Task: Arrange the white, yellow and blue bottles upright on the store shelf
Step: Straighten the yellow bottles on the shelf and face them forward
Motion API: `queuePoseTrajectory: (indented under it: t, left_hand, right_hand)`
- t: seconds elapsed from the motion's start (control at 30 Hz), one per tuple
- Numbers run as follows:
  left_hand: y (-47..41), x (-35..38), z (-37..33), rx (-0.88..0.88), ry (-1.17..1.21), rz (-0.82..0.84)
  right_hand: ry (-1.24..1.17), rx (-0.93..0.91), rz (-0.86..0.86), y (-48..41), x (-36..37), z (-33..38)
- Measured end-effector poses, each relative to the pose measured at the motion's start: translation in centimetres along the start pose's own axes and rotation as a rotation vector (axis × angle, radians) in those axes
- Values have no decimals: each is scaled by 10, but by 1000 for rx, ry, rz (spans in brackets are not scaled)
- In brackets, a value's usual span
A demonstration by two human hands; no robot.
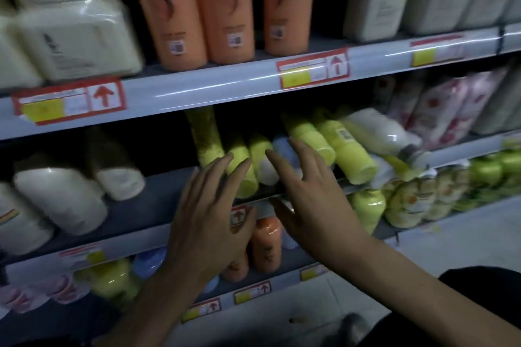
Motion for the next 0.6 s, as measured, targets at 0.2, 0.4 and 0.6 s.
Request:
queuePoseTrajectory:
  t: [0.2, 0.4, 0.6]
  left_hand:
    - [-13, 40, -75, 149, 128, 6]
    - [-38, 68, -160, 250, 128, 29]
    - [-78, 108, -225, 292, -44, 111]
  right_hand:
    - [82, 227, -183, 39, -46, -77]
    - [88, 480, -320, 82, -72, -149]
    - [31, 647, -164, 95, -67, -196]
Point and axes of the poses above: each hand's wrist, its own y-axis away from the middle knuckle, its own x-axis out of the palm, z = x × y, the point moved 5 cm from there along -y, towards the middle knuckle, and after that the axes turned 15 degrees about -x, right-handed, at the moved point
